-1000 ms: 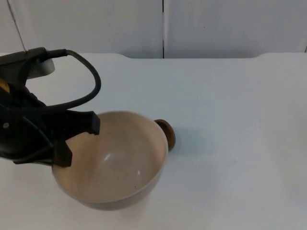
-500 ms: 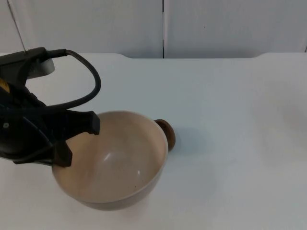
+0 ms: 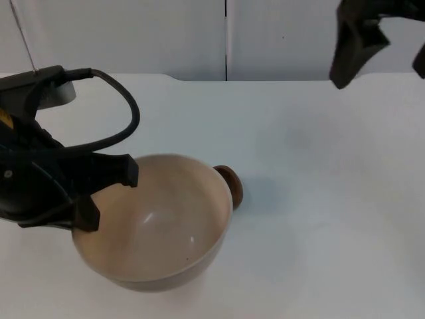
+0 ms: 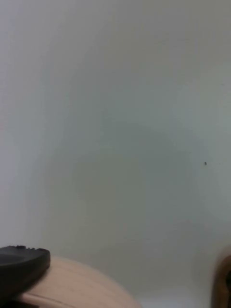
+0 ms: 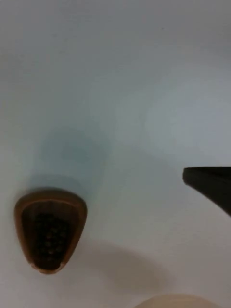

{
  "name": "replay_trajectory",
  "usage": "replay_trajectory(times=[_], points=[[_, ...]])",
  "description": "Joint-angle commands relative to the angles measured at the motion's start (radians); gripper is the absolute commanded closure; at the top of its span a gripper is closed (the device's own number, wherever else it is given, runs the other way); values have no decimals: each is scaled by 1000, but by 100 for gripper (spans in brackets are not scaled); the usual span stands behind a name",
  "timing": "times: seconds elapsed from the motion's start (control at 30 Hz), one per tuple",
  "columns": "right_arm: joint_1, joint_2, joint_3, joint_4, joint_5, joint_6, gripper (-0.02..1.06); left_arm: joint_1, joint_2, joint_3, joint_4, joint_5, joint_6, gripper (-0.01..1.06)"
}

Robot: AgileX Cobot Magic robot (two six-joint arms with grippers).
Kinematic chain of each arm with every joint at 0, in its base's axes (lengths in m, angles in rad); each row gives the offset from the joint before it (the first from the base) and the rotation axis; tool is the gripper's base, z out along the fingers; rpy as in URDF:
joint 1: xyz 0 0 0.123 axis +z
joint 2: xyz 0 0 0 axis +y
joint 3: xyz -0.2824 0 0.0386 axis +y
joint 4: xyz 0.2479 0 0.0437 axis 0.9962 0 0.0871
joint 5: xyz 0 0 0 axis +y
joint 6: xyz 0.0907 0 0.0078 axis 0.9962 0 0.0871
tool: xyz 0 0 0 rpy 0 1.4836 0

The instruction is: Pick up the bowl with the left hand and pour the coffee beans from the cup into the bowl with the right hand.

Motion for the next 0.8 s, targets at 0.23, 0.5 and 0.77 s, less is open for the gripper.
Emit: replay_trajectory(times=[0.23, 0.5, 0.77], points=[[144, 204, -254, -96, 90, 101, 5, -5, -8, 2, -6, -10, 1, 105], [242, 353, -392, -228, 104, 220, 5, -5, -8, 2, 1, -10, 1, 105], [255, 416, -393, -217, 54, 258, 8, -5, -8, 2, 1, -10, 1, 105]])
